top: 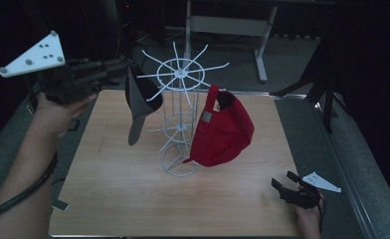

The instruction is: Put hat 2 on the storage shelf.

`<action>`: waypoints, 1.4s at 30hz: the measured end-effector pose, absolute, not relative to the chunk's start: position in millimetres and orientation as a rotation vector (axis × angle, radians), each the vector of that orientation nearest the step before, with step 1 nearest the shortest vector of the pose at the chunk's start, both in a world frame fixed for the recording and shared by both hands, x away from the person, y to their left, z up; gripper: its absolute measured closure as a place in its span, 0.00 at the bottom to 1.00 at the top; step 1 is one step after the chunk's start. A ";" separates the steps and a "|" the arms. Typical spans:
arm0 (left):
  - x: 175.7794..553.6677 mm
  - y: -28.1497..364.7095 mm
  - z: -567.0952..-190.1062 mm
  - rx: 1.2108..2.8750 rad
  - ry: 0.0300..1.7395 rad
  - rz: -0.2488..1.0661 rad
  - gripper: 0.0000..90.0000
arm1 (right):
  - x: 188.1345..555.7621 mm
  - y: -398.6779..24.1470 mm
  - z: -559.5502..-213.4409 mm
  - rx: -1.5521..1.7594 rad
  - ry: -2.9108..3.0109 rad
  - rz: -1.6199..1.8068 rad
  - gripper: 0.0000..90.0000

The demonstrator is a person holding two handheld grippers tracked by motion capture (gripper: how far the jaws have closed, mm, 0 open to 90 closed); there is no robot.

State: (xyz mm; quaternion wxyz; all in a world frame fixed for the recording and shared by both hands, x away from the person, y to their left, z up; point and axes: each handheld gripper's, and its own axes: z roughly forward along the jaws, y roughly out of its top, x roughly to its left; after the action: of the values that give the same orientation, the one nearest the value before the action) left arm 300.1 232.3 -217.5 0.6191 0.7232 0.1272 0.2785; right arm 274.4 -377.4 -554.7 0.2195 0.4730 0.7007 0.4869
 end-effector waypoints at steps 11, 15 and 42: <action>292.2 225.7 -242.2 1.823 0.243 0.629 0.95 | 274.9 -376.5 -555.0 1.310 1.945 1.340 0.21; 288.4 223.6 -248.4 1.817 0.248 0.619 0.95 | 274.9 -376.5 -554.9 1.315 1.943 1.340 0.21; 270.3 231.0 -301.4 1.771 0.374 0.537 0.72 | 274.4 -377.0 -554.9 1.306 1.942 1.350 0.21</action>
State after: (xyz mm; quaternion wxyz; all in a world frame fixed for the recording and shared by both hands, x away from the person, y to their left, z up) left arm 270.3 231.0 -301.4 0.5866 0.7597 0.1603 0.2303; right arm 274.4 -377.0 -554.9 0.2180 0.4717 0.7016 0.4876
